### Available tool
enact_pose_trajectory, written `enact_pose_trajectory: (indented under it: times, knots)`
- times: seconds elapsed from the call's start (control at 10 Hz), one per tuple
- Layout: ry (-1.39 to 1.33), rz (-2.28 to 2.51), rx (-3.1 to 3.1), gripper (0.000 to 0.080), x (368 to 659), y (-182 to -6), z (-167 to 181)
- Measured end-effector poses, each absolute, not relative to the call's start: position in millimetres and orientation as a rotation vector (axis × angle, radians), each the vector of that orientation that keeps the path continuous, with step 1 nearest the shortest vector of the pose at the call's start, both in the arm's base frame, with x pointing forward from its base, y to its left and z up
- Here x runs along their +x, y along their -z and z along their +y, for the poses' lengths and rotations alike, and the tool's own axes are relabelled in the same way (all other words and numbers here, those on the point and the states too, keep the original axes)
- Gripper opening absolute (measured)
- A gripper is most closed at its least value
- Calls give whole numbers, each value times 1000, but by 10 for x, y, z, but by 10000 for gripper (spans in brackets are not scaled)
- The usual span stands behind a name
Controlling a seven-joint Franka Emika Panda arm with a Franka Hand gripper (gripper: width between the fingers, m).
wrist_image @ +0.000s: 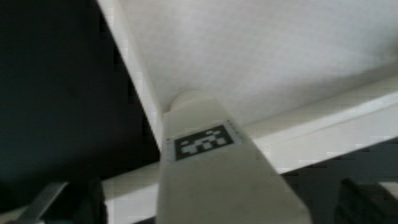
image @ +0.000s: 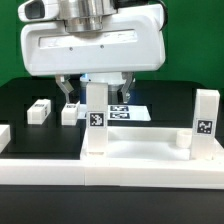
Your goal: Assemble desk
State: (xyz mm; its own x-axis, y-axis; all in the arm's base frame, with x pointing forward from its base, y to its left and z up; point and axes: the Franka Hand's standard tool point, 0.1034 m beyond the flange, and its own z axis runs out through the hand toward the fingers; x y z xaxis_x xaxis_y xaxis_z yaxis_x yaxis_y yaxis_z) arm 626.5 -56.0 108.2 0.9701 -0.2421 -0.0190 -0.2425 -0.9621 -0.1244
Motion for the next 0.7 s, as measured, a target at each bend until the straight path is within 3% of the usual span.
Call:
enact_pose_trajectory:
  times: [0.2, 0.4, 0.5, 0.6, 0.7]
  knots:
    - [15, 361, -2999, 649, 6260, -1079, -578]
    - [13, 392, -2996, 400, 6259, -1076, -579]
    - [11, 432, -2989, 400, 6259, -1074, -578]
    - [1, 589, -2961, 288, 6259, -1073, -576]
    - [-6, 688, -2940, 288, 6259, -1073, -576]
